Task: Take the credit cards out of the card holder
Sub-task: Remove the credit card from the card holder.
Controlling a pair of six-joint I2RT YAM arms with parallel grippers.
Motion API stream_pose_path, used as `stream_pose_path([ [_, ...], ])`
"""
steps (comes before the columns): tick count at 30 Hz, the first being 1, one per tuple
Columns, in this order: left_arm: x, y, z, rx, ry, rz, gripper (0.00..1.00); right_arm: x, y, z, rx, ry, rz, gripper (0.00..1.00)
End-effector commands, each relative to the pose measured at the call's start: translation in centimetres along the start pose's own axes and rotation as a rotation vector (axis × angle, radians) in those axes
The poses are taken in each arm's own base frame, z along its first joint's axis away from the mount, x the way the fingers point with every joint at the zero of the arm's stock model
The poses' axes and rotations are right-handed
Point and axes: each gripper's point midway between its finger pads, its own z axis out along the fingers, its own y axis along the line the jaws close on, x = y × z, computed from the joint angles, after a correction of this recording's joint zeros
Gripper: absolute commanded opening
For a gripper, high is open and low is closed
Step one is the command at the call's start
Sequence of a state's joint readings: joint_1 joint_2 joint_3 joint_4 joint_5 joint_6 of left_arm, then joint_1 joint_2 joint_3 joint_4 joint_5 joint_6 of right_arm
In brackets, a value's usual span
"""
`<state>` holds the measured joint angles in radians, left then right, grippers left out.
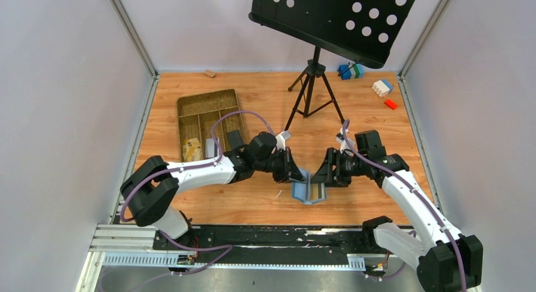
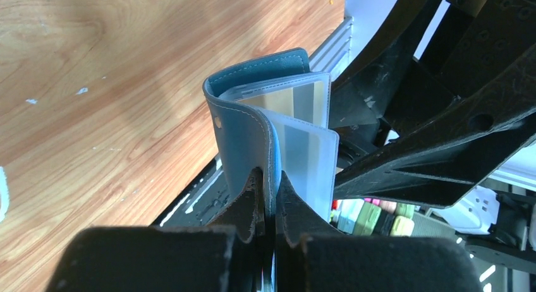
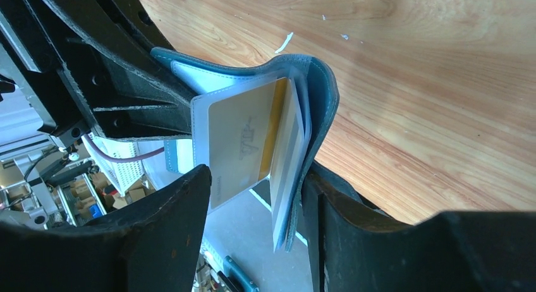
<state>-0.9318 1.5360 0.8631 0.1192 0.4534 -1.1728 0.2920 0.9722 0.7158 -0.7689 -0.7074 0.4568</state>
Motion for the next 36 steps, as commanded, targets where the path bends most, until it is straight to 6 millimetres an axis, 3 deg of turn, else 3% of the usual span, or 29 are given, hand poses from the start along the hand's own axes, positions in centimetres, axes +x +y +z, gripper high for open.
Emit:
stream_pose_path([
  [1,-1.2,-6.7,-0.2,0.239,-0.030,0.042,0.00,-0.1,0.4,-0.1,-0.022,0.006,-0.041,0.55],
  [5,-1.4,-7.3,-0.1,0.282,-0.036,0.018,0.00,0.8,-0.8,0.4,0.015,0.037,-0.006,0.54],
  [12,-1.0,-7.3,-0.2,0.286,-0.025,0.016,0.00,0.9,-0.9,0.5,0.014,0.037,0.020,0.39],
  [18,-0.3,-5.8,0.0,0.218,0.007,0.034,0.01,0.4,-0.4,0.3,0.010,0.015,0.034,0.11],
  [20,-0.1,-4.3,0.2,0.140,0.018,0.055,0.09,0.2,-0.5,0.0,0.033,-0.002,0.030,0.04],
  [22,0.1,-3.4,0.2,0.085,0.026,0.080,0.24,0.1,-0.9,-0.4,0.077,-0.018,0.026,0.00],
  [24,0.4,-3.0,0.4,0.062,0.038,0.099,0.46,0.3,-1.5,-0.9,0.132,-0.018,0.025,0.00],
  [26,1.0,-2.9,0.9,0.063,0.055,0.110,0.57,0.4,-2.0,-1.2,0.174,-0.019,0.020,0.00],
  [28,1.8,-2.9,1.6,0.074,0.075,0.125,0.62,0.4,-2.7,-1.4,0.227,-0.021,0.010,0.00],
  [36,3.5,-2.0,4.9,0.113,0.138,0.121,0.65,0.2,-6.9,-1.8,0.581,0.035,0.020,0.00],
])
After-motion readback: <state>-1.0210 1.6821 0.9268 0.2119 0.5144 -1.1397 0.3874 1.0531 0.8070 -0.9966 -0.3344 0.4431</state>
